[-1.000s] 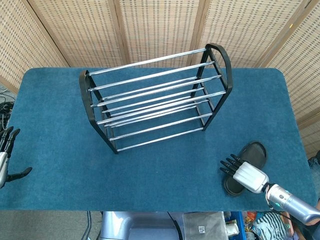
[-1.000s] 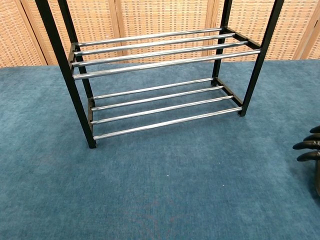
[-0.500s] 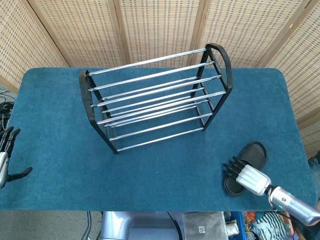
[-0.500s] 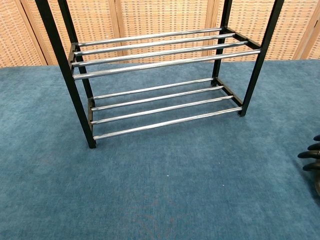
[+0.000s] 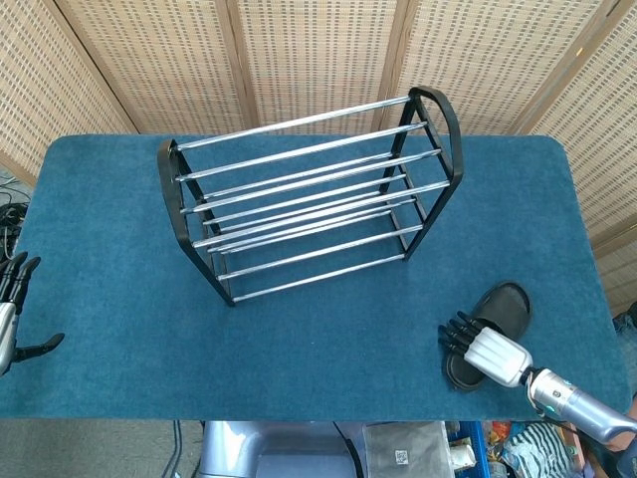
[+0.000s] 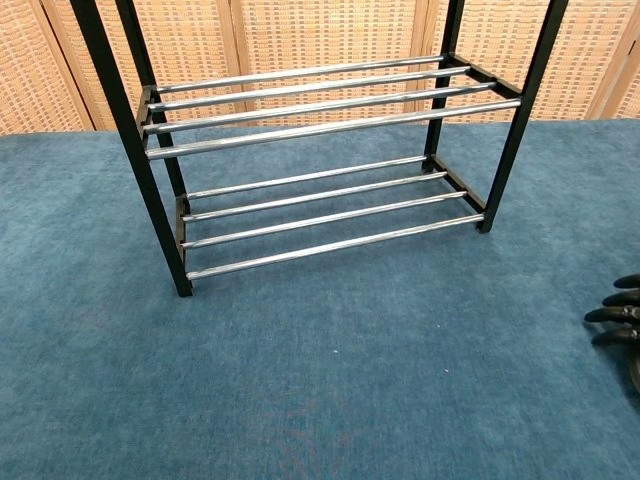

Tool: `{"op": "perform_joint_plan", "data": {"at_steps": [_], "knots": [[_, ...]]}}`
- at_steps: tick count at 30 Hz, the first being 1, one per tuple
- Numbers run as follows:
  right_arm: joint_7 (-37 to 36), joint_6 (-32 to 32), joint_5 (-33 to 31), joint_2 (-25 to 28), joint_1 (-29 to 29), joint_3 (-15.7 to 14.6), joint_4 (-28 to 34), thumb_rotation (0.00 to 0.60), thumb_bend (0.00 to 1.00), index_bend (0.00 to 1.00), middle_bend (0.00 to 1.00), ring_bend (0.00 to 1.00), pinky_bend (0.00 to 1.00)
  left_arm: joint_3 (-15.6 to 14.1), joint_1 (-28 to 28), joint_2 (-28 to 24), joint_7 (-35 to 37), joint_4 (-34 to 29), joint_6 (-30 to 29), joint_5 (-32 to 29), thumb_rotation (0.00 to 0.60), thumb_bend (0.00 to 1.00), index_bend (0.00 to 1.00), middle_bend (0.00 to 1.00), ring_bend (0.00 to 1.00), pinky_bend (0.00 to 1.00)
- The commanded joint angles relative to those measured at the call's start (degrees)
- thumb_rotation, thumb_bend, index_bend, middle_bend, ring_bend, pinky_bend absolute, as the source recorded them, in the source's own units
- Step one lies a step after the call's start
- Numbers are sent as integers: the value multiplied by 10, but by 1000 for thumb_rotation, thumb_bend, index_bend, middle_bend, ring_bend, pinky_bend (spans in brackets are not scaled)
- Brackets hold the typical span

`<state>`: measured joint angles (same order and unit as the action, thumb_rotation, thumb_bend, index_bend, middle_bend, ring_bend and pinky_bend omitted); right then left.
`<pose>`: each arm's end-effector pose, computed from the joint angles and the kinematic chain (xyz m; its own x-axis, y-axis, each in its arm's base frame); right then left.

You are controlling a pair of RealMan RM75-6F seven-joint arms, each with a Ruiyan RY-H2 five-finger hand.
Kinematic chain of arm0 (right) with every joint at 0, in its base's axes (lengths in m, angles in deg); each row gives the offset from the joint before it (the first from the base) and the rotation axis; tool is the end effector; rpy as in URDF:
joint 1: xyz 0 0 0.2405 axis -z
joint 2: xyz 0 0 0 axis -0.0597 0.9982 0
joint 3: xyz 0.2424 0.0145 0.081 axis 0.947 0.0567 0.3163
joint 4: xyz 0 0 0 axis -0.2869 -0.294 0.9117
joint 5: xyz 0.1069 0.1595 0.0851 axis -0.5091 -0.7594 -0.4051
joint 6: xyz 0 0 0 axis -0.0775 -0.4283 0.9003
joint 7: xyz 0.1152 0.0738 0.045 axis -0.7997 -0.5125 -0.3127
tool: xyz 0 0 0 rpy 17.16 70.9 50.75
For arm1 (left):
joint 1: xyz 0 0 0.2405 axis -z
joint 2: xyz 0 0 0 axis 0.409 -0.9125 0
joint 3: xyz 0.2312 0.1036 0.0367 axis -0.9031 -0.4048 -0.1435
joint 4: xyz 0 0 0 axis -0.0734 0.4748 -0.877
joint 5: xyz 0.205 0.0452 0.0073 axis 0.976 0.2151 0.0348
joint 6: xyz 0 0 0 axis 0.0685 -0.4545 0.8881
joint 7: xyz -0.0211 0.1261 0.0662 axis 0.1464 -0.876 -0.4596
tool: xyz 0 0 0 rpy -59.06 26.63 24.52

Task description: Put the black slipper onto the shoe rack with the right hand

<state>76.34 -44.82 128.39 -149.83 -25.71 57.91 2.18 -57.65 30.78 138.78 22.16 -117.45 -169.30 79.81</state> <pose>-0.3470 -0.2507 0.0578 0.9303 -0.0741 0.3593 -0.2801 -0.7761 0.5650 -0.2881 0.1929 0.1835 0.4403 0.0182 0.8977 0.8952 0.0683 -0.4405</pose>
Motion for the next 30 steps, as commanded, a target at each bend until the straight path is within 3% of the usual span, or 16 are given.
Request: {"op": "perform_joint_plan", "data": {"at_steps": [1, 3, 5, 8, 18, 24, 30], "knots": [[-14, -24, 9, -11, 2, -5, -19, 600, 138, 370, 343, 216, 184, 0, 1, 0, 0, 0, 1, -1, 600, 125, 0, 0, 0, 0], [-29, -43, 18, -19, 3, -10, -34, 600, 358, 530, 486, 344, 337, 0, 1, 0, -1, 0, 2, -1, 600, 125, 0, 0, 0, 0], [-40, -59, 26, -25, 4, -16, -48, 600, 515, 586, 537, 393, 388, 0, 1, 0, -2, -1, 3, -1, 600, 125, 0, 0, 0, 0], [-45, -79, 34, -32, 6, -20, -65, 600, 640, 595, 547, 404, 395, 0, 1, 0, -1, 0, 3, -1, 600, 125, 0, 0, 0, 0], [34, -160, 76, -25, 0, -24, -76, 600, 653, 596, 545, 405, 395, -1, 2, 0, 1, 0, 4, -1, 600, 125, 0, 0, 0, 0], [99, -191, 110, -6, -19, -23, -51, 600, 653, 596, 540, 405, 395, -1, 2, -1, 2, 0, 5, -2, 600, 125, 0, 0, 0, 0], [170, -184, 152, 24, -60, -22, 15, 600, 653, 596, 534, 405, 395, 0, 3, -1, 1, -1, 6, -3, 600, 125, 0, 0, 0, 0]]}}
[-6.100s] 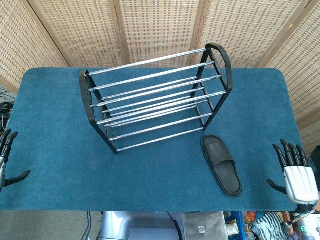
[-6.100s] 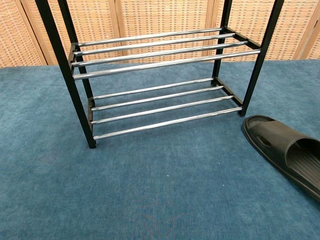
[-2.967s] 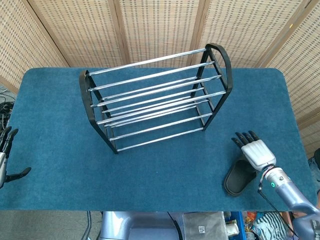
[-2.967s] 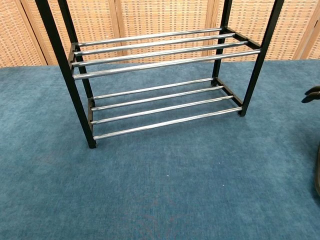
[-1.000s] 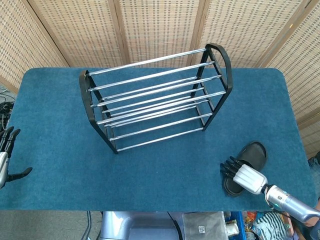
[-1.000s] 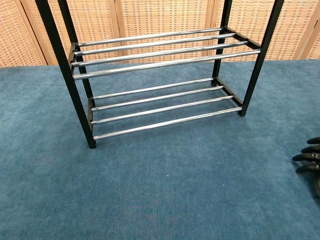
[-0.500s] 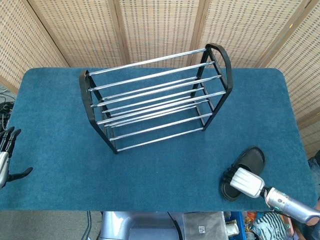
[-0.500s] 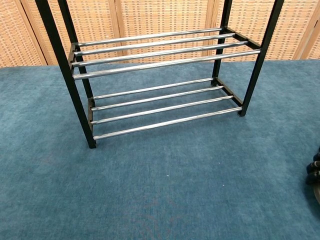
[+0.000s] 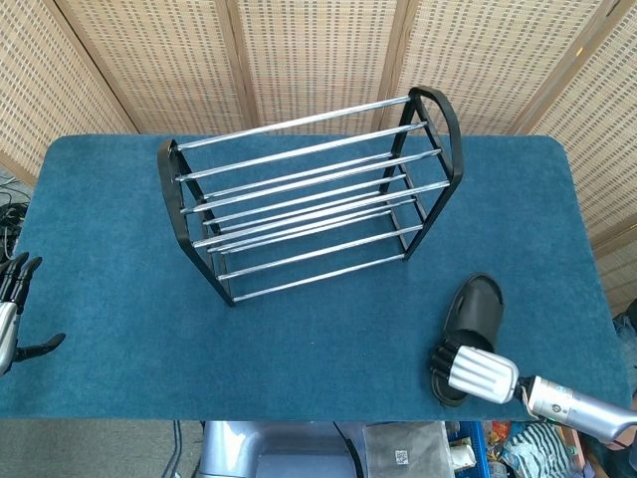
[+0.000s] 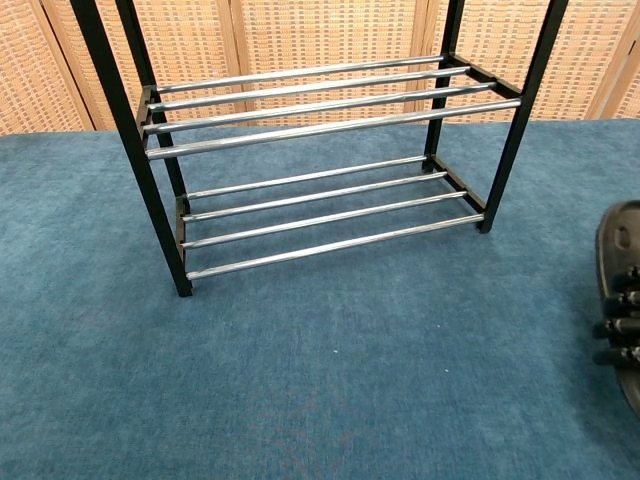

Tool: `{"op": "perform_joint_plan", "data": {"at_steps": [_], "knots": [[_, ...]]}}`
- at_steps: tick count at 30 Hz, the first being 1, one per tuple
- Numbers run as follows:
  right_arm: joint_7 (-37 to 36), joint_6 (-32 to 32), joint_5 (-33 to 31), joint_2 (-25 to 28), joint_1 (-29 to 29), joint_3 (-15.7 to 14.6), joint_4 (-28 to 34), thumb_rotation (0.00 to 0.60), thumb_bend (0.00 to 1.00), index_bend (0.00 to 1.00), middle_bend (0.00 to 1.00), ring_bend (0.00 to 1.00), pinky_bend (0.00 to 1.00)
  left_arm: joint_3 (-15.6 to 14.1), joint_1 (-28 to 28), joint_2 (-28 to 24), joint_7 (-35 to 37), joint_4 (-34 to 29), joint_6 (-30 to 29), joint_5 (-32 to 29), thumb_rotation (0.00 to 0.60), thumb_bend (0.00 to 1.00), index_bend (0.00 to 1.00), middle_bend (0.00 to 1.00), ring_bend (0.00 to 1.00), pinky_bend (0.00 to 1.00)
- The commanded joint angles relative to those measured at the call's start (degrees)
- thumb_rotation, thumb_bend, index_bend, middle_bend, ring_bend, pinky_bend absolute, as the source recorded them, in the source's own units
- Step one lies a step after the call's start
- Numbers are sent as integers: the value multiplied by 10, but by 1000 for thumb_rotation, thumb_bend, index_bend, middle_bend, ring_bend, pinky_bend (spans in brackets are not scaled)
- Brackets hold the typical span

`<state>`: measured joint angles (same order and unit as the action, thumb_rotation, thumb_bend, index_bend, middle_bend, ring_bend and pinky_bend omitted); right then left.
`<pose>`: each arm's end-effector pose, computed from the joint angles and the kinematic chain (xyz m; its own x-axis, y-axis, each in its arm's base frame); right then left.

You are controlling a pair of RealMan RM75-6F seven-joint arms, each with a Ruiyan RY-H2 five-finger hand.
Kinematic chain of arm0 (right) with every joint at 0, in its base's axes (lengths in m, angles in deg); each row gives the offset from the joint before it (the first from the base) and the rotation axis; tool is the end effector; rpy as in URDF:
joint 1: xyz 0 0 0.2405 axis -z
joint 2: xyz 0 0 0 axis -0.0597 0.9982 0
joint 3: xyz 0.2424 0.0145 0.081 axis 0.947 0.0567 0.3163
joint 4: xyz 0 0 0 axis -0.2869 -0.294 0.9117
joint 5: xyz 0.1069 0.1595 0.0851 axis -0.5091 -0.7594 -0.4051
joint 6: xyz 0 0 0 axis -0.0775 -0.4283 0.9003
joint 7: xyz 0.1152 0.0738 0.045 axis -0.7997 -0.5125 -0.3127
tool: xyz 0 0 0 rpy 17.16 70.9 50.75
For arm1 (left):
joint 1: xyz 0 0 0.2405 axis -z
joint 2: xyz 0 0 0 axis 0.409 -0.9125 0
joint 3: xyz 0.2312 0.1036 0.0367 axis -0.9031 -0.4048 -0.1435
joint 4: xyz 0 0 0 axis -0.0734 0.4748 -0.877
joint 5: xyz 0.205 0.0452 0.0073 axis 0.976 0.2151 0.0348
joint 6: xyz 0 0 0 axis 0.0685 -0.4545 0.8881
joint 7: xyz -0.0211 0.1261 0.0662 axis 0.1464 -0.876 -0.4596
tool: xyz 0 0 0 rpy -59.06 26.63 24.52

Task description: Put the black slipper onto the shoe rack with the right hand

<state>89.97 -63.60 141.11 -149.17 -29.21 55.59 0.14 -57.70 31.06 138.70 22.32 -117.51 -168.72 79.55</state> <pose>-0.2981 -0.2373 0.0703 0.8233 0.3940 0.4086 0.1356 -0.8355 0.5325 -0.2881 0.1941 0.1825 0.4370 0.0273 0.8990 0.8966 0.0669 -0.4378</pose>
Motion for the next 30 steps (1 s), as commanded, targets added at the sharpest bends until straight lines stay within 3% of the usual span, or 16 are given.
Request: {"op": "perform_joint_plan", "data": {"at_steps": [1, 12, 30], "knots": [[40, 7, 30, 21, -31, 2, 45, 600, 654, 596, 533, 405, 395, 0, 1, 0, -1, 0, 1, -1, 600, 125, 0, 0, 0, 0], [80, 85, 86, 52, -136, 24, 153, 600, 676, 596, 524, 406, 395, 4, 4, -1, 4, 3, 7, -11, 600, 125, 0, 0, 0, 0], [34, 115, 130, -25, -237, 40, 59, 600, 693, 596, 513, 405, 395, 18, 16, 3, -5, 10, 29, -55, 600, 125, 0, 0, 0, 0]]}}
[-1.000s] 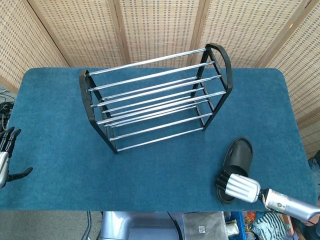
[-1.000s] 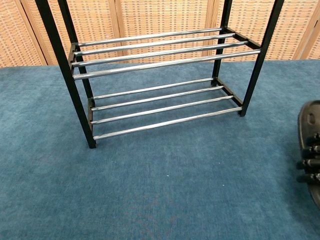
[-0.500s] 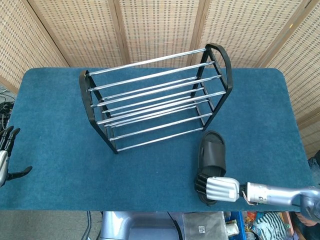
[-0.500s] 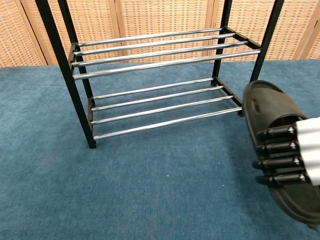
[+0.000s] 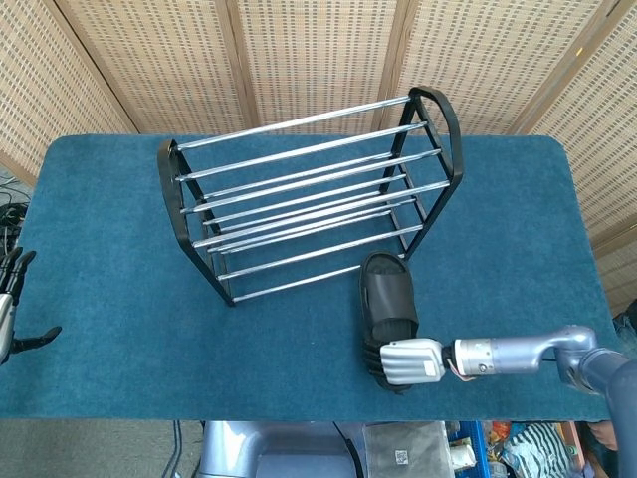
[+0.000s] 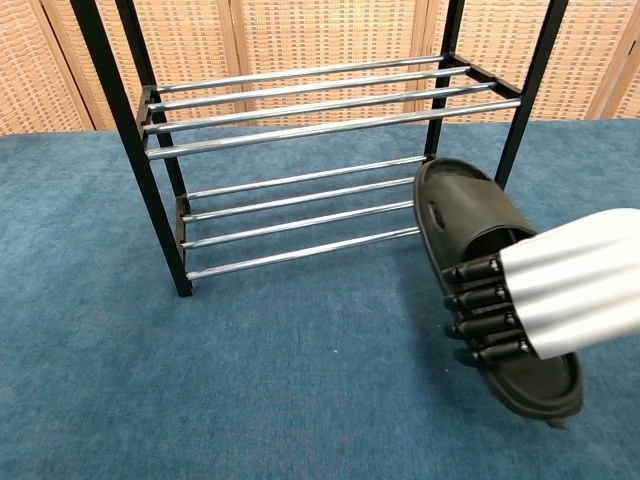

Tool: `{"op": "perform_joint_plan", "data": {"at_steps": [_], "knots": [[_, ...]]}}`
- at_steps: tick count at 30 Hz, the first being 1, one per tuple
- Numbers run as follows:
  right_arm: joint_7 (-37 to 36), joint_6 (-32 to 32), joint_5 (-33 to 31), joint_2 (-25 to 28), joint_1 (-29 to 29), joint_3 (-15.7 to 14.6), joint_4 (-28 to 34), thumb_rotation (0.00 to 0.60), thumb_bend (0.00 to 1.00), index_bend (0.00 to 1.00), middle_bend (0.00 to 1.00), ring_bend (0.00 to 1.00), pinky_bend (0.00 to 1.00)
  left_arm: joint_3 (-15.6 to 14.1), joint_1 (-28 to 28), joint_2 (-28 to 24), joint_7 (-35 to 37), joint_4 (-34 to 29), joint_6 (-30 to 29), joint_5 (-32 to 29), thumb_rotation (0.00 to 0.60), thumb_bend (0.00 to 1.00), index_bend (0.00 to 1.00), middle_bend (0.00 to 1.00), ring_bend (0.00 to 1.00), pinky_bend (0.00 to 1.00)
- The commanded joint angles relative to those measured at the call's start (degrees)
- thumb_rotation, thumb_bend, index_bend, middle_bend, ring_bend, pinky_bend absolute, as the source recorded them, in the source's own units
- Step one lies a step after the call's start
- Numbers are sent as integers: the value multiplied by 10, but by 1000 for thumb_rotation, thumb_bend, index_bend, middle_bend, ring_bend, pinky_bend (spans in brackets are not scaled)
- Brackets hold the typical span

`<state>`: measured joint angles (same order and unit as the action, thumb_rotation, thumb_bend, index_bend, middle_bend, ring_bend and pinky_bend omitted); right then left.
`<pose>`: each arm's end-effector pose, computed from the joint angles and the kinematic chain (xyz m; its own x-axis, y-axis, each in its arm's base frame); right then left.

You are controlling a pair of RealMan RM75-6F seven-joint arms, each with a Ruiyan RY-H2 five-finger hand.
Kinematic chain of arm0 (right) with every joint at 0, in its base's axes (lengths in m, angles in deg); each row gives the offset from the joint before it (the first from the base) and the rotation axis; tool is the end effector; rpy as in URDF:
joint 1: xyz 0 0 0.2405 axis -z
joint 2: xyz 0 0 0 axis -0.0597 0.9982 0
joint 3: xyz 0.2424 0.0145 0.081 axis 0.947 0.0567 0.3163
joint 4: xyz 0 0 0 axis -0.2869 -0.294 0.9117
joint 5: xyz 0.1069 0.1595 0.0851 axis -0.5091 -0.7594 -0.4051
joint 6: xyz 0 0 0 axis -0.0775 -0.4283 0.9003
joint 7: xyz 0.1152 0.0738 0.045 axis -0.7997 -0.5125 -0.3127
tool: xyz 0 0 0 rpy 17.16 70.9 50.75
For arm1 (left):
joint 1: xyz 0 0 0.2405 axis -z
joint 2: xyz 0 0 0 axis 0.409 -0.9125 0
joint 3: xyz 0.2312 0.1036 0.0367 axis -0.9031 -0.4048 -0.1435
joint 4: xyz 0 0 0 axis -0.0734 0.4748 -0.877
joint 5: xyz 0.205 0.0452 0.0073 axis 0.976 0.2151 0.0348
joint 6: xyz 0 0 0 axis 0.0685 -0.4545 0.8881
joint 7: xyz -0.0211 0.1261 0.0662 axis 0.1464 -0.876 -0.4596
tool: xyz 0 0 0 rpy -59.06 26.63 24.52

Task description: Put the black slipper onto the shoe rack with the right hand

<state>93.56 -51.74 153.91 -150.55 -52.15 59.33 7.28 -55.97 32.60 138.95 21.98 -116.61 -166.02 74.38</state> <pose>-0.1832 -0.3025 0.0241 0.5984 0.7016 0.3869 0.5910 -0.7126 0.3781 -0.2964 0.2072 0.1842 0.4319 0.0431 0.9009 0.8927 0.1223 -0.4338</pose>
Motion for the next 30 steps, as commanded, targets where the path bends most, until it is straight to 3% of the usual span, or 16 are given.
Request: {"op": "perform_joint_plan", "data": {"at_steps": [1, 21, 30], "knots": [[-3, -4, 3, -14, -10, 2, -15, 600, 694, 596, 514, 405, 395, 1, 2, 1, -2, 1, 3, -5, 600, 125, 0, 0, 0, 0], [-79, -19, 2, -78, -92, -11, -128, 600, 751, 596, 505, 383, 395, 11, 15, 13, -30, 6, 17, -47, 600, 125, 0, 0, 0, 0], [-145, -43, -10, -121, -120, -23, -211, 600, 754, 596, 481, 369, 395, 18, 25, 20, -46, 11, 30, -75, 600, 125, 0, 0, 0, 0]]}}
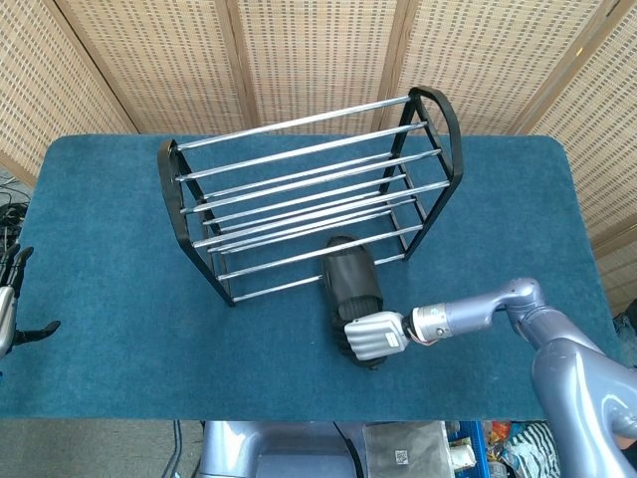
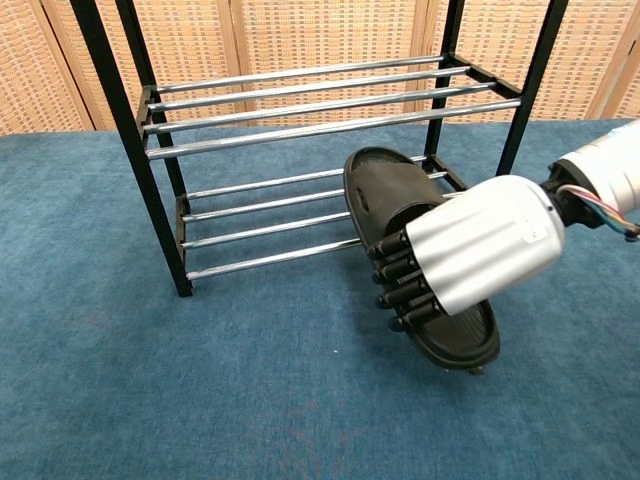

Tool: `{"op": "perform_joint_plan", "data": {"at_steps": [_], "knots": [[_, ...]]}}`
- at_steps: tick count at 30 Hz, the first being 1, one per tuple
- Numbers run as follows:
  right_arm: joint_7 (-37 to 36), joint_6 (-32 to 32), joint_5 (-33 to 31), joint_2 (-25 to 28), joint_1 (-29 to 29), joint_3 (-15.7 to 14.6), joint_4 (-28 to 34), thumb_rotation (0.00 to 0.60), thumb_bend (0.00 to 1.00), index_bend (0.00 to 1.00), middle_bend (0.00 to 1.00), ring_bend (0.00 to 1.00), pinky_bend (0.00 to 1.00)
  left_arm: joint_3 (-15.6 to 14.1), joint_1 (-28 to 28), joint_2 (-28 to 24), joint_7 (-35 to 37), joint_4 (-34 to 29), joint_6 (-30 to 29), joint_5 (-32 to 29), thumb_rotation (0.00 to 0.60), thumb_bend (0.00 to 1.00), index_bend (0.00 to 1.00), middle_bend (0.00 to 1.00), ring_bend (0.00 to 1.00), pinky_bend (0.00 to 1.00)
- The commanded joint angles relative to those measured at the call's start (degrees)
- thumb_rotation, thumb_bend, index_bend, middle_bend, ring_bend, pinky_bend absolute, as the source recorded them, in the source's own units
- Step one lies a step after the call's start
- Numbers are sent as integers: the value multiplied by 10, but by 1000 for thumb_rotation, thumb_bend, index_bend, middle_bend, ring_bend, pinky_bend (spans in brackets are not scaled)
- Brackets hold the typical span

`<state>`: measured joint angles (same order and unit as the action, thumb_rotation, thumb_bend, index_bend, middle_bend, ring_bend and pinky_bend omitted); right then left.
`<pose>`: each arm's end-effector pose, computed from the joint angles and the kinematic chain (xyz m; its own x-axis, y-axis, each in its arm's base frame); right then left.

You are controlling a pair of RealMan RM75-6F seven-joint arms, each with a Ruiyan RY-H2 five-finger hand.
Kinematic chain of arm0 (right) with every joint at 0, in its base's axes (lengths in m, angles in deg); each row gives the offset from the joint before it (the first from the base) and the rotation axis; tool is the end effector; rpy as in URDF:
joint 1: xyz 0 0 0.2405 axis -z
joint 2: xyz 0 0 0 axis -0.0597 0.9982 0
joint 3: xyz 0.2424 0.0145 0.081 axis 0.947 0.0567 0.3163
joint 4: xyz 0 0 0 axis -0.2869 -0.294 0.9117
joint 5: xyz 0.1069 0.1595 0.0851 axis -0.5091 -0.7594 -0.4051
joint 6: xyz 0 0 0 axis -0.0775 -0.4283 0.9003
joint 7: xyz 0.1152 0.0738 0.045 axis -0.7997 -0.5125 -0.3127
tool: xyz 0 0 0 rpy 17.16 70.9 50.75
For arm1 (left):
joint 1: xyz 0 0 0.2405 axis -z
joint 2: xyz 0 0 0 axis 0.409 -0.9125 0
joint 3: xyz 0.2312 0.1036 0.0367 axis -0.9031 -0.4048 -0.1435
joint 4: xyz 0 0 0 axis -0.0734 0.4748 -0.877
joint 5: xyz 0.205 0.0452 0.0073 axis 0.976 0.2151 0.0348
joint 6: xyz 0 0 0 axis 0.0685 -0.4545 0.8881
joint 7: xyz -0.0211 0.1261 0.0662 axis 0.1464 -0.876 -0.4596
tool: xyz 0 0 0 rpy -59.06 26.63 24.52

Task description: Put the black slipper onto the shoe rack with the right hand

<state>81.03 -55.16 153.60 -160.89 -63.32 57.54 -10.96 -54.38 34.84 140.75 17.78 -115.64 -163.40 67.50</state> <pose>-0.1302 -0.3595 -0.0042 0.5465 0.7406 0.3910 0.6805 -0.6648 0.3082 -0.3042 0.2221 0.1779 0.4503 0.0742 0.8898 0.8698 0.1887 -0.4559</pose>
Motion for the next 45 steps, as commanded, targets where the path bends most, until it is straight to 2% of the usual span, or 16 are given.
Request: {"op": "perform_joint_plan", "data": {"at_steps": [1, 13, 22, 32, 45], "knots": [[-24, -10, -8, -22, -9, -7, -36, 600, 754, 596, 476, 365, 395, 2, 4, 3, -5, 2, 4, -8, 600, 125, 0, 0, 0, 0], [-89, -28, -42, -75, -15, -26, -143, 600, 755, 596, 438, 322, 395, 6, 15, 10, -22, 10, 18, -38, 600, 125, 0, 0, 0, 0], [-98, -23, -69, -86, -15, -38, -195, 600, 755, 596, 352, 211, 394, 6, 18, 10, -22, 11, 20, -42, 600, 125, 0, 0, 0, 0], [-100, -2, -99, -86, -10, -45, -223, 600, 755, 574, 303, 146, 360, 4, 20, 11, -23, 12, 22, -42, 600, 125, 0, 0, 0, 0], [-105, 19, -126, -90, -10, -57, -238, 600, 754, 572, 299, 134, 335, 3, 22, 13, -27, 14, 21, -47, 600, 125, 0, 0, 0, 0]]}}
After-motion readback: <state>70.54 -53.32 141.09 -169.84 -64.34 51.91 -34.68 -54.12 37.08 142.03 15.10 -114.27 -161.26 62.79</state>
